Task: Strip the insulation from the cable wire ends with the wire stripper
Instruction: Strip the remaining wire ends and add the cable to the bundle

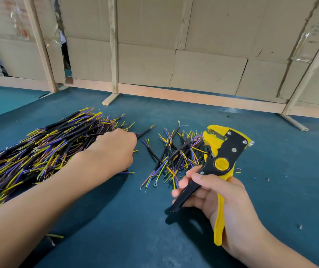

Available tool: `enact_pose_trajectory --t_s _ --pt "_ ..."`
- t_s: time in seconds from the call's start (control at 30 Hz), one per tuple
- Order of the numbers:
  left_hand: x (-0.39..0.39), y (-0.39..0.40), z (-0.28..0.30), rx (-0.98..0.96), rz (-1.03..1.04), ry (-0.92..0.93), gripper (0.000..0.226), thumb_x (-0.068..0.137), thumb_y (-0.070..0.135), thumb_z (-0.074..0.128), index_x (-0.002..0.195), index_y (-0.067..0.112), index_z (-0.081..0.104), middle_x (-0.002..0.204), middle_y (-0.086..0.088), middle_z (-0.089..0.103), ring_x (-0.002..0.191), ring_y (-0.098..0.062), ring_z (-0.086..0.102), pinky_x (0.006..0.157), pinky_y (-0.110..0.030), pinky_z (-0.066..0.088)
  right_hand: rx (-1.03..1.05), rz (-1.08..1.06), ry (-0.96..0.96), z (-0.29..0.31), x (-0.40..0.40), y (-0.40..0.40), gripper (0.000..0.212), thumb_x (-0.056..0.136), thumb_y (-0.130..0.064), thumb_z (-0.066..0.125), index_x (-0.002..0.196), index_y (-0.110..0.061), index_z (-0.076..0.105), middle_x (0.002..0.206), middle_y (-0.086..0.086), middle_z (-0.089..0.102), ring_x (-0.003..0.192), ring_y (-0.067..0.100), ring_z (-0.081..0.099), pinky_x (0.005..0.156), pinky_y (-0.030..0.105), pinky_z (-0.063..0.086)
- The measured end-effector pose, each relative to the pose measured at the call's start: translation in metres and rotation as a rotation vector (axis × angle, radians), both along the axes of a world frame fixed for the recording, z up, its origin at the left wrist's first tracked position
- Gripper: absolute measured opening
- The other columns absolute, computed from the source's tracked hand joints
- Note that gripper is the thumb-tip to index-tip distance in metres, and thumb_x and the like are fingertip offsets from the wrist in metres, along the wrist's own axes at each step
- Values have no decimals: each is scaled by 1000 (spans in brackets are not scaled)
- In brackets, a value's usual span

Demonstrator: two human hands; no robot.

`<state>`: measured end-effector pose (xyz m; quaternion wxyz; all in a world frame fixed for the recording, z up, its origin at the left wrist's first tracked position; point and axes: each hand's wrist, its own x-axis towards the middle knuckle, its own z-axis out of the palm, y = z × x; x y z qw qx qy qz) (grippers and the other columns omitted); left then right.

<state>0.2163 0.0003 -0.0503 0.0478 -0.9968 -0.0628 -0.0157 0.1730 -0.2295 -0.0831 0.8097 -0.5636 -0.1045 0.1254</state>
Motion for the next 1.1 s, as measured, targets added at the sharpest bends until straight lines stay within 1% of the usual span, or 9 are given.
enact_pose_trajectory --t_s 0.1,0.17,0.27,0.37,0.43,0.5,0.7,0.9,1.1 --pt "-9 2 4 43 -10 -60 16 92 12 53 107 12 54 110 -11 56 89 -37 61 75 -40 49 10 -1 5 0 0 0 11 72 -14 70 77 -7 74 80 27 68 74 49 70 59 45 58" --pt "-12 0 6 54 -73 -290 17 99 14 49 115 12 47 110 -9 47 82 -40 63 64 -41 47 19 10 6 0 0 -1 11 71 -15 71 77 -7 74 80 27 67 74 49 70 60 45 58" --pt "-19 -7 17 -88 -232 -702 23 106 26 41 118 12 54 103 -10 50 68 -44 57 54 -45 49 27 28 -2 0 0 -2 20 62 -20 79 78 -8 74 81 26 68 75 49 70 61 46 58" --pt "-27 -13 25 -346 -449 -900 22 105 27 51 113 12 64 95 -4 60 75 -32 60 65 -44 52 46 46 -5 -1 0 -2 29 58 -27 79 80 -9 74 81 25 67 75 49 70 62 47 58" --pt "-31 -18 27 -488 -568 -859 18 101 25 56 107 13 68 89 5 60 76 -10 55 74 -23 47 54 58 -11 -2 0 -3 28 60 -27 79 81 -8 74 81 26 67 75 49 69 64 48 58" --pt "-33 -23 23 -559 -641 -757 19 99 25 57 107 16 72 82 12 56 74 -3 51 72 -10 37 53 68 -16 -2 1 -3 28 63 -27 78 82 -7 73 81 25 66 76 49 69 65 50 58" --pt "-29 -28 2 -616 -717 -667 20 97 19 63 114 18 74 85 8 61 72 -18 60 70 -37 50 29 32 -105 -2 3 -6 22 75 -27 78 84 -9 72 82 22 67 77 46 70 66 47 57" --pt "-28 -27 -1 -735 -835 -521 16 98 23 63 114 28 66 80 10 60 70 -14 57 64 -21 45 15 -195 -281 8 14 -17 11 81 -16 73 85 -7 73 87 22 72 76 41 70 67 45 59" --pt "-33 -36 1 -745 -895 -497 10 99 22 63 108 25 67 76 9 56 63 -14 50 57 -20 40 -7 -190 -356 14 18 -26 11 75 -7 76 85 -12 76 84 19 73 78 42 71 74 44 59"
